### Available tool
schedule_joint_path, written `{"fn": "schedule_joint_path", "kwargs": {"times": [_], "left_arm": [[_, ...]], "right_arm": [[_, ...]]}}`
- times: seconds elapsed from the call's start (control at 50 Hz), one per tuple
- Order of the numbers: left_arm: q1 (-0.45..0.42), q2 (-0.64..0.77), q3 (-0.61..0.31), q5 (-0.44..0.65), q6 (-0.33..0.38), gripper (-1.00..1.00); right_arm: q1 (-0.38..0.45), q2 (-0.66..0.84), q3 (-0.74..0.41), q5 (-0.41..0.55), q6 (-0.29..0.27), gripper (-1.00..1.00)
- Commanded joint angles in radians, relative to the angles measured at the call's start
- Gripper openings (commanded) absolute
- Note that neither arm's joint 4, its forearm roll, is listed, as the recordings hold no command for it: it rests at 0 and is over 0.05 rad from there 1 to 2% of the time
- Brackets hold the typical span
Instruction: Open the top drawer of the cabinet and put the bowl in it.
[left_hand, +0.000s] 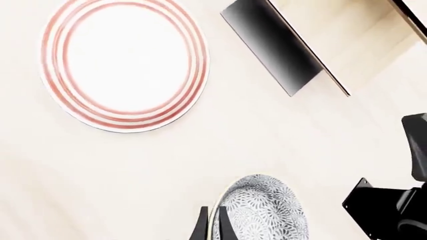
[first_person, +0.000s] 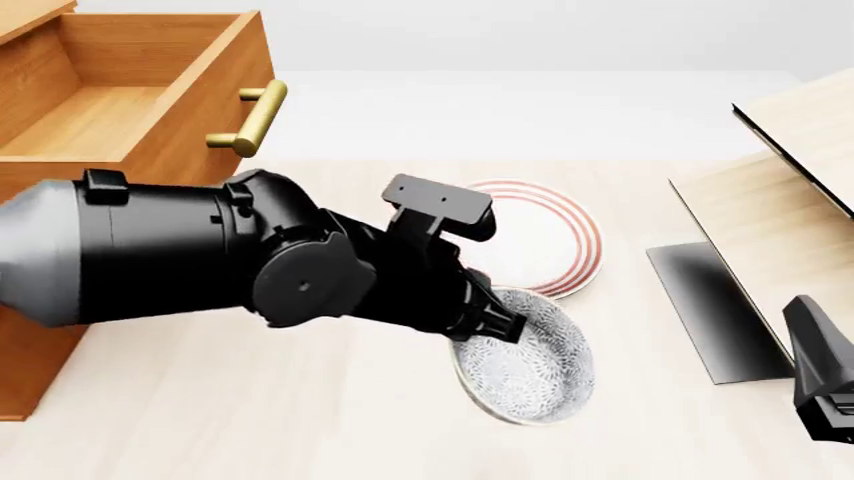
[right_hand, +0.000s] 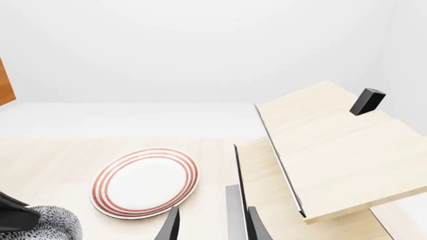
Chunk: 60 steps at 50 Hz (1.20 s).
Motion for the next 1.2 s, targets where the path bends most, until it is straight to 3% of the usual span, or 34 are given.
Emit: {"fn": "schedule_joint_path", "kwargs": {"times": [0.02,0.3,0.48,0.76,1.2], "left_arm": [[0.037,-0.045,-0.027,0.043,-0.007,-1.00],[0.060,-0.062,-0.142,0.133,-0.071,-1.00],[0.089,-0.063,-0.231,0.205,-0.066,-1.00],[0.160,-0.059,-0.297,0.260,-0.094,-1.00],[0.280,-0.066,-0.500,0.422,-0.050,-1.00]], "right_arm": [[0.000,-0.003,0.001,0.001,0.001,1.00],[0.000,-0.002,0.001,0.001,0.001,1.00],[0.000,-0.002,0.001,0.001,0.001,1.00],[0.000,-0.003,0.001,0.001,0.001,1.00],[0.000,-0.002,0.001,0.001,0.001,1.00]]}}
